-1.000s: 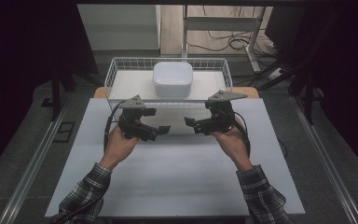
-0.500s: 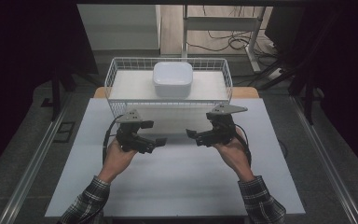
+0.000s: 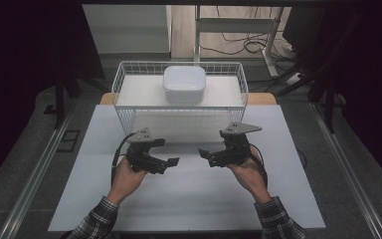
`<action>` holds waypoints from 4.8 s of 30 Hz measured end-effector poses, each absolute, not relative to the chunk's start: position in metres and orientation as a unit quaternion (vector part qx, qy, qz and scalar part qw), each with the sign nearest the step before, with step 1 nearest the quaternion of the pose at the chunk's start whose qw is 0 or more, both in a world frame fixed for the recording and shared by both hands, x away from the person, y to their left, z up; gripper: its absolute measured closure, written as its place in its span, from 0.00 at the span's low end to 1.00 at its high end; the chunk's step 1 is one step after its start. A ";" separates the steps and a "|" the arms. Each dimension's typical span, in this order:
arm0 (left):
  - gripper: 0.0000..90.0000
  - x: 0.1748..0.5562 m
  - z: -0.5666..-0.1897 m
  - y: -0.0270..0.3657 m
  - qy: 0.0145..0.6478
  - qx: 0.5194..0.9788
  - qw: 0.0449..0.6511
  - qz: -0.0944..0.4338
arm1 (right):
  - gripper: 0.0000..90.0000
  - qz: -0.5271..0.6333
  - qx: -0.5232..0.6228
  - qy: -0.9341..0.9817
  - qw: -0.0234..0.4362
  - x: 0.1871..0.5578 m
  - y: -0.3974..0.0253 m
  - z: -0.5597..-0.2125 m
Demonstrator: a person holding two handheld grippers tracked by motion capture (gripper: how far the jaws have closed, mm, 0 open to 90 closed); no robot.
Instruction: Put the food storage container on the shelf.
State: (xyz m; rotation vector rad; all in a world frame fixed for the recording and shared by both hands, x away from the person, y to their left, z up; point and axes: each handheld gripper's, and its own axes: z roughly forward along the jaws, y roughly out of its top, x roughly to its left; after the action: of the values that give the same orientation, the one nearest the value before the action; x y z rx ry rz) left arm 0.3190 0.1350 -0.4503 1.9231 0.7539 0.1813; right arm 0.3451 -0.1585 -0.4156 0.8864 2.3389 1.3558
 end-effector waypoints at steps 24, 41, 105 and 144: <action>0.09 0.295 -0.483 0.148 0.331 0.801 0.495 0.061 | 0.00 0.452 0.308 0.827 0.128 0.327 -0.170 -0.441; 0.09 0.279 -0.497 0.162 0.346 0.796 0.493 0.057 | 0.00 0.456 0.312 0.823 0.134 0.311 -0.182 -0.451; 0.09 0.230 -0.522 0.220 0.409 0.789 0.450 0.085 | 0.00 0.407 0.343 0.830 0.167 0.269 -0.236 -0.485; 0.08 0.225 -0.540 0.253 0.470 0.780 0.410 0.051 | 0.00 0.332 0.416 0.835 0.135 0.251 -0.280 -0.515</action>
State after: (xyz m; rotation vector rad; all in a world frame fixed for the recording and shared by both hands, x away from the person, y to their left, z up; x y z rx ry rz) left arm 0.2254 0.2527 -0.5399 1.9643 1.1835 0.1291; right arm 0.2510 -0.2804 -0.5146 1.2057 2.4206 0.9632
